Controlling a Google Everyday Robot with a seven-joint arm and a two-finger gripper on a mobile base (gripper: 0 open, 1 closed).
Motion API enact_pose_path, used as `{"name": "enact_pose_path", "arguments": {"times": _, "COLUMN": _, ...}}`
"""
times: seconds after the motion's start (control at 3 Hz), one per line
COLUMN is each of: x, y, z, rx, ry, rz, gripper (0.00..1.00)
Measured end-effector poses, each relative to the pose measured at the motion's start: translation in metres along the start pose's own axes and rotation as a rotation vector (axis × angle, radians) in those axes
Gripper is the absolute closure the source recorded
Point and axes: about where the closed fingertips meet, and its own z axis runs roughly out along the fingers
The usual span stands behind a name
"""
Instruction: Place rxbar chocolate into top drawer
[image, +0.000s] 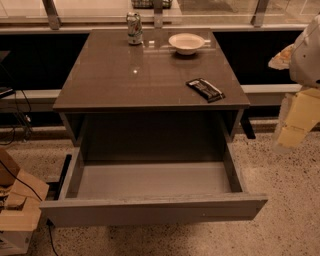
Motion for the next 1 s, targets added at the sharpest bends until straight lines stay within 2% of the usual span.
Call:
{"name": "enact_pose_path", "arguments": {"times": 0.33, "x": 0.000, "y": 0.000, "z": 0.000, "rx": 0.000, "ry": 0.000, "rz": 0.000, "gripper": 0.00}}
{"name": "enact_pose_path", "arguments": {"times": 0.67, "x": -0.010, "y": -0.007, "z": 0.002, "rx": 0.028, "ry": -0.038, "rz": 0.008, "gripper": 0.00}}
{"name": "enact_pose_path", "arguments": {"times": 1.0, "x": -0.025, "y": -0.027, "z": 0.016, "rx": 0.041, "ry": -0.122, "rz": 0.058, "gripper": 0.00}}
